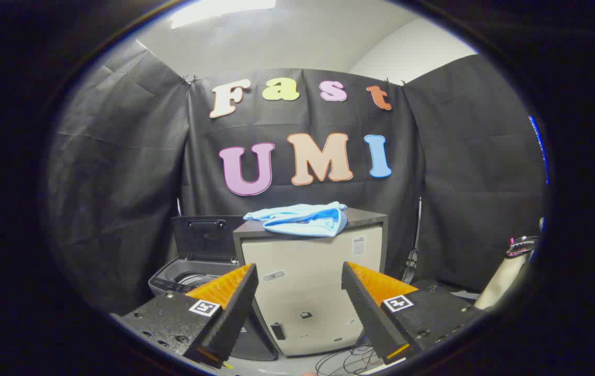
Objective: Put the clothes into the washing machine and then close the washing machine lid.
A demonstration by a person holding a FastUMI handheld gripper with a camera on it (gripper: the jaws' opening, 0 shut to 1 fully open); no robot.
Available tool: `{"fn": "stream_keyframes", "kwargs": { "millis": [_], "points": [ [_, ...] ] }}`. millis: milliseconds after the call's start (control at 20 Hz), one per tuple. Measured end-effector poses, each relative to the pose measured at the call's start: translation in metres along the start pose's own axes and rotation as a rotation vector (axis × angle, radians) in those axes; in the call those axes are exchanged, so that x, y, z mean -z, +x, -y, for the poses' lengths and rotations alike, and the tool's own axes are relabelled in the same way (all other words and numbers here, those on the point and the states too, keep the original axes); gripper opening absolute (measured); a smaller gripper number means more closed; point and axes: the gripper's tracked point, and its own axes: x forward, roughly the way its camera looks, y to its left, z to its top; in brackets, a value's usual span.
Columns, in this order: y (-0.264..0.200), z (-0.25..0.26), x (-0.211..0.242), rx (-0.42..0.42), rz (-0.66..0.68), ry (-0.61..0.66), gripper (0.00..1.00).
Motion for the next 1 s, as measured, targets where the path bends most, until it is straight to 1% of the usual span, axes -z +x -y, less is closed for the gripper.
{"fn": "stream_keyframes", "kwargs": {
  "millis": [350,700,900,1000],
  "points": [
    [0.004,-0.006,-0.006,-0.002,0.025,0.020,0.98],
    [0.012,-0.013,-0.003,-0.010,0.008,0.020,0.98],
    [0.021,-0.018,-0.008,-0.028,0.012,0.035,0.98],
    [0.032,-0.023,-0.009,-0.051,0.012,0.028,0.98]
  ]
}}
